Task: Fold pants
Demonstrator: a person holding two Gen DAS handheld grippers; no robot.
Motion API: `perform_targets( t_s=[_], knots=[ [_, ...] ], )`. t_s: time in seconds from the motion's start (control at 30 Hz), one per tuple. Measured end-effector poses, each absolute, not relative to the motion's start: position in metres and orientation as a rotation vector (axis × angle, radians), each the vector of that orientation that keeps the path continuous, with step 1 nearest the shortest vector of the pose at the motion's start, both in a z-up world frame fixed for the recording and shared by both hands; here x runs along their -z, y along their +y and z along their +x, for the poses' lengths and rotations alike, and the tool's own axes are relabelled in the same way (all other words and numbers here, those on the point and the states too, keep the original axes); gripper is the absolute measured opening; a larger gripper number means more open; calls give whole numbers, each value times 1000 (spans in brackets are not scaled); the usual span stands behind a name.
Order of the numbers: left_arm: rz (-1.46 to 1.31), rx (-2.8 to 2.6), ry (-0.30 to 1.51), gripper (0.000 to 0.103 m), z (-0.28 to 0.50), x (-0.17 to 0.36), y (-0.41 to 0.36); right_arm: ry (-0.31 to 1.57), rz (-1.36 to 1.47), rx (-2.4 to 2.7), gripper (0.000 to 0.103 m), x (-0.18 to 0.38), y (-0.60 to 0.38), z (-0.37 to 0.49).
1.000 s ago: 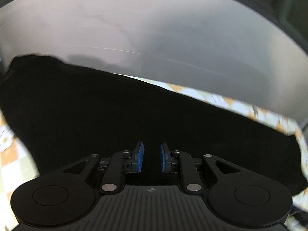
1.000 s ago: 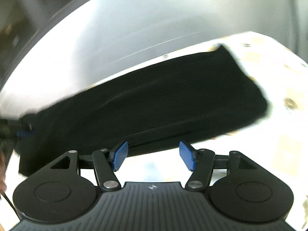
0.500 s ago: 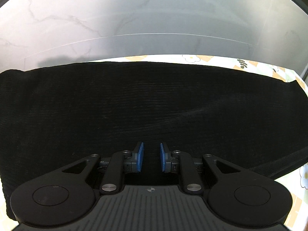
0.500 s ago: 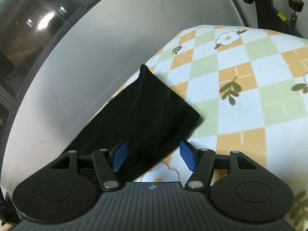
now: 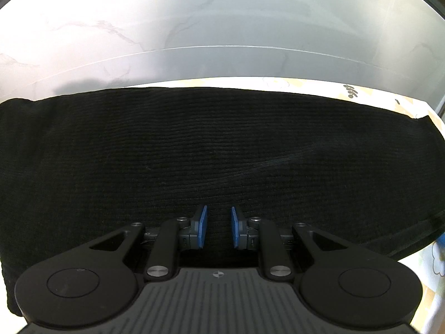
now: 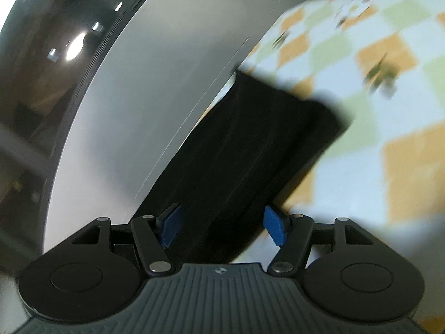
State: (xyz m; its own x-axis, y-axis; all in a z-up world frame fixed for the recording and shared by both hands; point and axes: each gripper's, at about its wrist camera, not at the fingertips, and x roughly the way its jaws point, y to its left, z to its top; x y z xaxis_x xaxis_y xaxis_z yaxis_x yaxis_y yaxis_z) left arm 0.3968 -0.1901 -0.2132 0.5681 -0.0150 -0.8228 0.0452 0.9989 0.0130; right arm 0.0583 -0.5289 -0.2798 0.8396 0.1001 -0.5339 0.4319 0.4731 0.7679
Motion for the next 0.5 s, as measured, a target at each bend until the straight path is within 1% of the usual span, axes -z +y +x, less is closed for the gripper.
perform_targets(
  t_s=[0.1,0.2,0.27,0.4,0.5],
  knots=[
    [37,27,963,19,395,213,-191,597,1049,143,67,279,-509,69],
    [35,22,968,19,394,213,-192,572,1092,164,59,283,-520,75],
    [30,20,971,19,394,212,-192,553,1105,209,59,283,-535,75],
    [22,10,971,18,392,211,-193,456,1146,359,59,281,-575,57],
    [24,2,967,18,389,211,-196,462,1134,400,58,279,-595,53]
  ],
)
